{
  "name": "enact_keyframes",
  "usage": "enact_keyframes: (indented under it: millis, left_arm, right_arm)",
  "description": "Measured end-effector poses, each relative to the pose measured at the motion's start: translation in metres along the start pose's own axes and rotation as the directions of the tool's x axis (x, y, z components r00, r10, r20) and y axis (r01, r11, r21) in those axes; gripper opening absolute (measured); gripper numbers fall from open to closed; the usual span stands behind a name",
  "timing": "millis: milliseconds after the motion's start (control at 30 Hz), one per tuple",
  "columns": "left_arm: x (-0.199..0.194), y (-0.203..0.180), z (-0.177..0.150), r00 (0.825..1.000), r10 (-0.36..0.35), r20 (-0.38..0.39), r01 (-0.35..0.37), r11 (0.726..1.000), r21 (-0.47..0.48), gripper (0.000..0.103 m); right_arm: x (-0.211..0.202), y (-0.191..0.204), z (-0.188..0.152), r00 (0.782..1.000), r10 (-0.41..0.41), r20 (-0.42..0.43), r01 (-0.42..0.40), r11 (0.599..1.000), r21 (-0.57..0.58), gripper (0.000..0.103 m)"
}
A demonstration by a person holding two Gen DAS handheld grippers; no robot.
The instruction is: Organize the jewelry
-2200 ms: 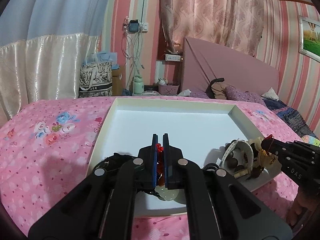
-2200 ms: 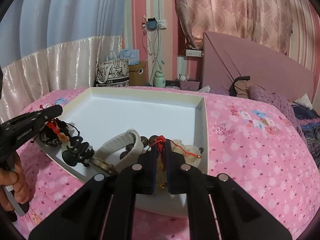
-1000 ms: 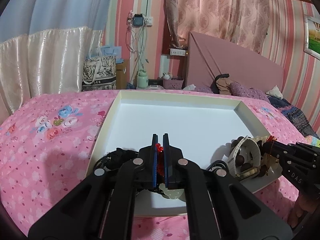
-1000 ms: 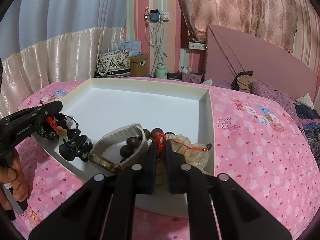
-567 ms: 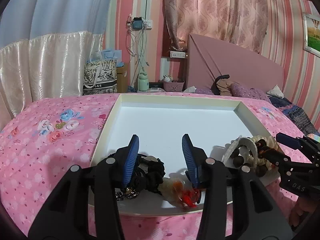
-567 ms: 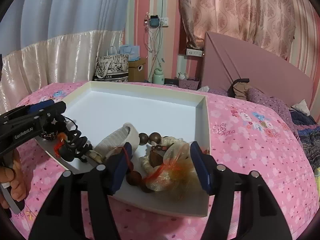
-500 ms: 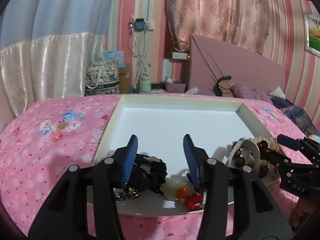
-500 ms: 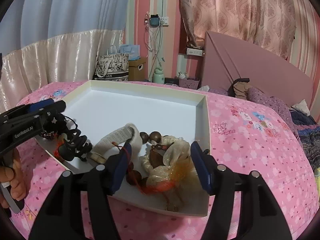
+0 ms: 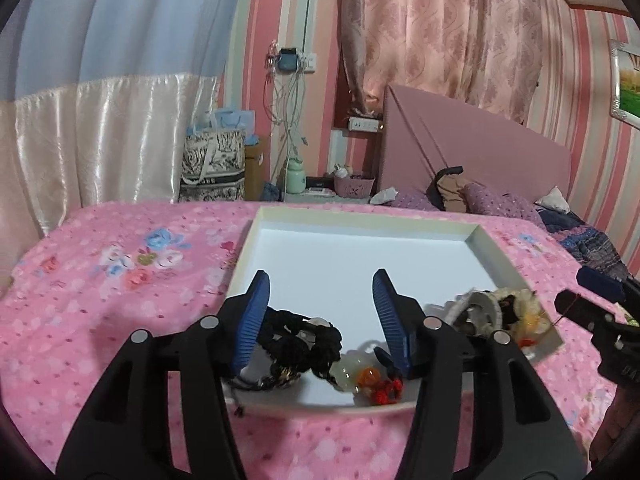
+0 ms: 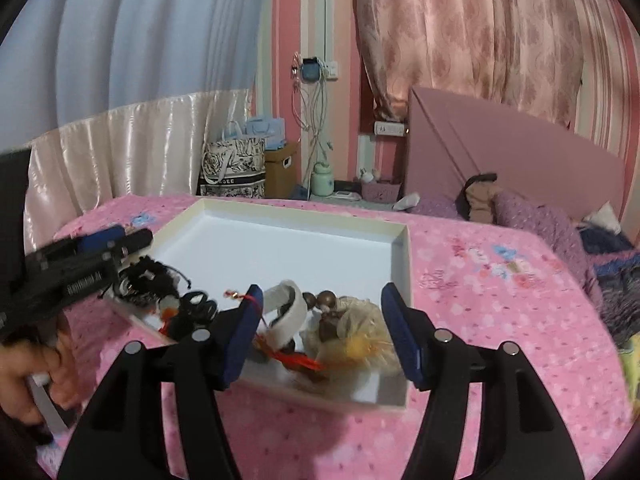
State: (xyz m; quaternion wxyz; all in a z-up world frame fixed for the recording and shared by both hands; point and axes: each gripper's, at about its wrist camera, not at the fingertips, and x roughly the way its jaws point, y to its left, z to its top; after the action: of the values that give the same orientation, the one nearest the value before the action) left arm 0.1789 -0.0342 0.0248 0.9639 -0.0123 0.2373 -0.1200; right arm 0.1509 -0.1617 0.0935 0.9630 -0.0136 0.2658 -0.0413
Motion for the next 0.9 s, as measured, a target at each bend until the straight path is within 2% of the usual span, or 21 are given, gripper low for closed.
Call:
enact_keyframes:
  millis: [33,100,167,233,267,467,567,700,800,900]
  left_arm:
    - [-0.011,-0.001,-0.001,1.0,0.001,0.007,-0.001,1.0,0.014,0.053]
    - [-0.025,-0.004,-0.005,1.0,0.008,0.017,-0.009,0.999,0.037,0.053]
    - [-0.039,-0.004,-0.012,1.0,-0.004,0.017,0.004,0.999,0.04,0.055]
    - [-0.044,0.0,-0.018,0.998,-0.055,0.016,0.055,0.998,0.023,0.057]
    - [-0.041,0.001,-0.017,0.996,-0.089,0.022,0.089,0.996,0.021,0.061]
    - [-0.021,0.01,0.001,0.985,-0.169,-0.025,0.169,0.986,0.009,0.061]
    - [-0.022,0.01,0.008,0.99,-0.134,-0.032,0.135,0.99,0.03,0.067]
    - [-0.034,0.023,-0.003,0.998,-0.04,-0.049,0.041,0.999,0.013,0.087]
    - [-0.057,0.037,-0.02,0.998,-0.012,-0.058,0.013,1.0,0.014,0.09]
    - [-0.084,0.05,-0.036,0.998,0.033,-0.053,-0.033,0.999,-0.002,0.092]
  right_arm:
    - [-0.005,-0.002,-0.004,1.0,0.002,-0.007,-0.002,1.0,0.004,0.068]
    - [-0.01,-0.009,-0.015,0.999,0.001,-0.036,0.0,1.0,0.024,0.074]
    - [-0.01,-0.014,-0.024,0.998,-0.004,-0.061,0.007,0.999,0.046,0.074]
    - [-0.011,-0.02,-0.032,0.997,-0.008,-0.076,0.014,0.997,0.077,0.074]
    - [-0.01,-0.023,-0.034,0.997,-0.007,-0.081,0.015,0.996,0.088,0.074]
    - [-0.011,-0.028,-0.046,0.993,-0.009,-0.119,0.024,0.992,0.123,0.074]
    - [-0.009,-0.026,-0.053,0.99,-0.028,-0.135,0.043,0.993,0.109,0.074]
    - [-0.015,-0.028,-0.057,0.992,-0.016,-0.129,0.03,0.994,0.102,0.074]
    - [-0.032,-0.031,-0.063,0.993,0.012,-0.121,-0.001,0.996,0.091,0.077]
    - [-0.049,-0.03,-0.063,0.997,0.005,-0.081,0.001,0.997,0.08,0.079]
